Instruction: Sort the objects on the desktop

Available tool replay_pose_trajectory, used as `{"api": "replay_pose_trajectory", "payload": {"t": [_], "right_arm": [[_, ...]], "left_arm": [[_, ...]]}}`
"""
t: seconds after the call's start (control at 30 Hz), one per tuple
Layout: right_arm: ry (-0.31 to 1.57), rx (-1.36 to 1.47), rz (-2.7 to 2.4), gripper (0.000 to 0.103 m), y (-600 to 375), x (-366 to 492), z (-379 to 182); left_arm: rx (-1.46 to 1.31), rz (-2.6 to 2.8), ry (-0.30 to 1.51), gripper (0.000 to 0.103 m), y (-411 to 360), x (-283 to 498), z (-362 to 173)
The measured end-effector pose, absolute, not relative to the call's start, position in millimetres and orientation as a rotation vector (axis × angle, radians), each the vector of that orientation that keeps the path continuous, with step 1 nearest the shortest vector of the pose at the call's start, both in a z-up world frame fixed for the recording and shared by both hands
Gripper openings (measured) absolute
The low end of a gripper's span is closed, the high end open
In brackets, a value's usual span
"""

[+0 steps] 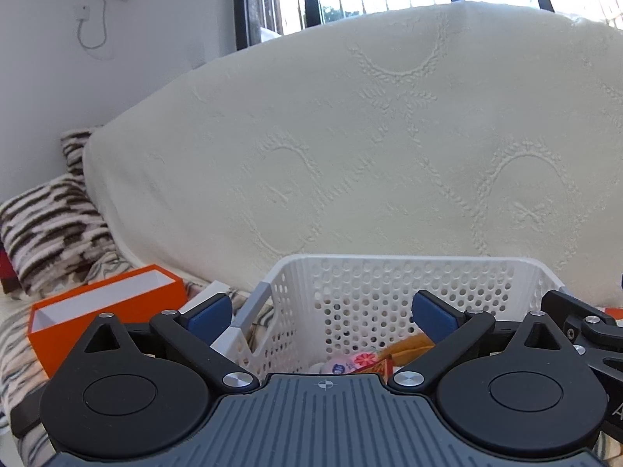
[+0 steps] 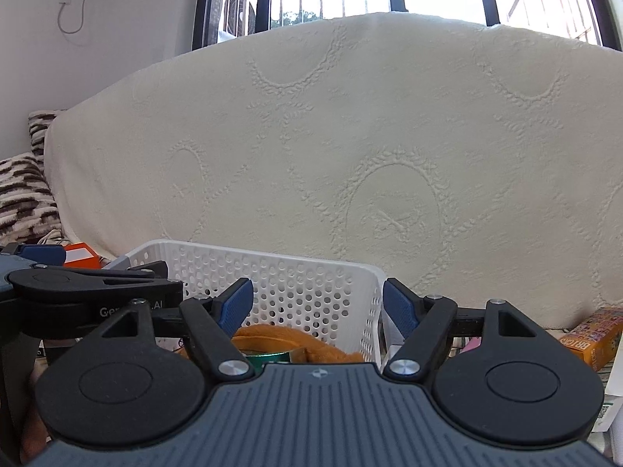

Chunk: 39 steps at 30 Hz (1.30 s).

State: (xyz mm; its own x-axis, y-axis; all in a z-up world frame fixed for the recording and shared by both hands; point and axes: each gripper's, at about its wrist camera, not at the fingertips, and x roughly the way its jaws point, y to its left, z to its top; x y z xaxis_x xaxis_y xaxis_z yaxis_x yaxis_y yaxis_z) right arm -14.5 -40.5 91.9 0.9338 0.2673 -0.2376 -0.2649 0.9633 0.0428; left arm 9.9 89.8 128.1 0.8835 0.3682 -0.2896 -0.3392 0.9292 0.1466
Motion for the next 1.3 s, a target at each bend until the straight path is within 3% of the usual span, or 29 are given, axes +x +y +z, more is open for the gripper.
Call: {"api": "replay_pose_trajectory", "payload": {"t": [1.3], "right_arm": [[0.235, 0.026, 0.264, 0.078, -40.0, -13.8, 94.7]], "left_arm": [[0.048, 0.34, 0.343, 0.103, 99.1, 14.1, 130.7]]}}
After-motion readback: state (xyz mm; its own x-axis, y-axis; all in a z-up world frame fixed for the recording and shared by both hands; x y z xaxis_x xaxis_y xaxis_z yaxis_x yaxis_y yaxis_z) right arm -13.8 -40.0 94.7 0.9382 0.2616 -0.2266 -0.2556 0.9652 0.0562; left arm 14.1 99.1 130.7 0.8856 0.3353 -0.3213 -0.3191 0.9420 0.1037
